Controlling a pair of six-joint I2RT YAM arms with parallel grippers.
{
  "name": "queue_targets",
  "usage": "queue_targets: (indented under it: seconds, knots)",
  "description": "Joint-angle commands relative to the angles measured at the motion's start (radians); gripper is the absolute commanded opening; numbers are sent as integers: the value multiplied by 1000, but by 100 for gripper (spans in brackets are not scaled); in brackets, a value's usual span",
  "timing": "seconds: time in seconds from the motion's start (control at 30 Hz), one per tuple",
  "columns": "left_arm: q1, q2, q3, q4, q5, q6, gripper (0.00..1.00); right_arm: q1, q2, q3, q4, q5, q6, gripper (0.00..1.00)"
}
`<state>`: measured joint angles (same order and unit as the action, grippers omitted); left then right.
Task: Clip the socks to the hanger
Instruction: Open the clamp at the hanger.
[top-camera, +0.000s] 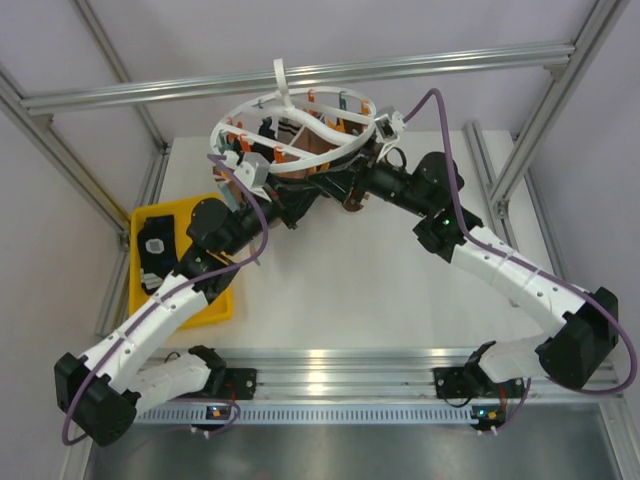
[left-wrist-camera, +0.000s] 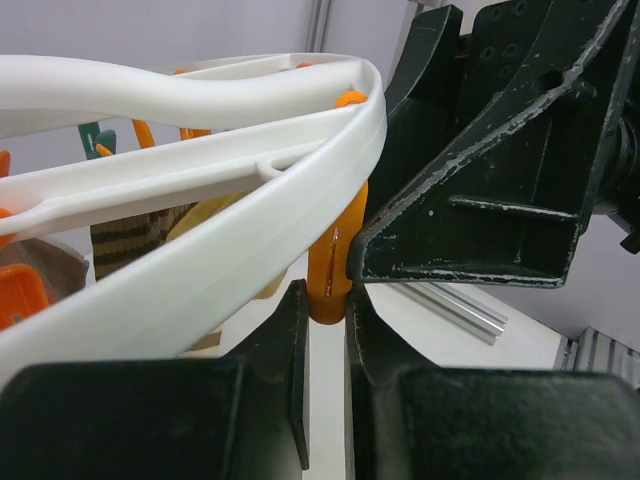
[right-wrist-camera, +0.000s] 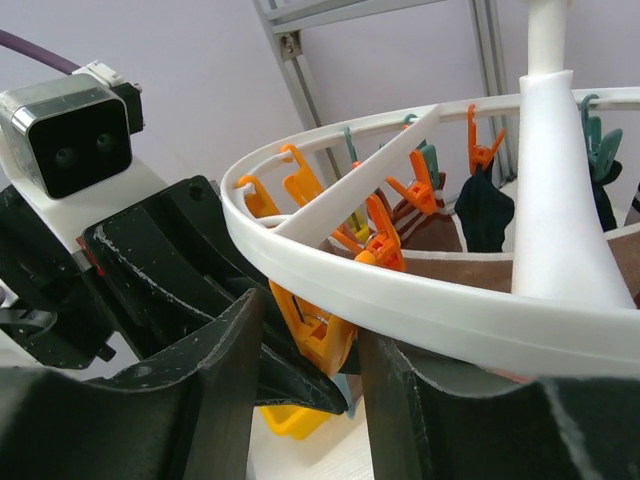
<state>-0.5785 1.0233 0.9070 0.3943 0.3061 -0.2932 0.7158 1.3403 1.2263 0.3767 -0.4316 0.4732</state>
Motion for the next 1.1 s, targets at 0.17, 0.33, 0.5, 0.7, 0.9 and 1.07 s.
queue_targets:
  seconds: [0.17, 0.33, 0.5, 0.7, 0.9, 1.07]
  knots:
    - [-78, 6, -10, -12, -97, 145, 0, -15, -56, 3, 7, 30, 1, 61]
    - [-138, 11, -55, -9, -163, 235, 0, -16, -78, -13, 1, 91, 4, 63]
    - [-167, 8, -94, 52, -222, 314, 0, -15, -69, 5, -5, 111, 18, 62]
    - [-182, -14, -158, 165, -222, 413, 0, -15, -43, 32, -6, 125, 31, 58]
    - [-185, -34, -188, 218, -205, 482, 0, -16, -30, 56, 44, 50, 44, 58]
    - [-188, -55, -184, 192, -157, 443, 0, -7, -21, 90, 67, 4, 44, 56]
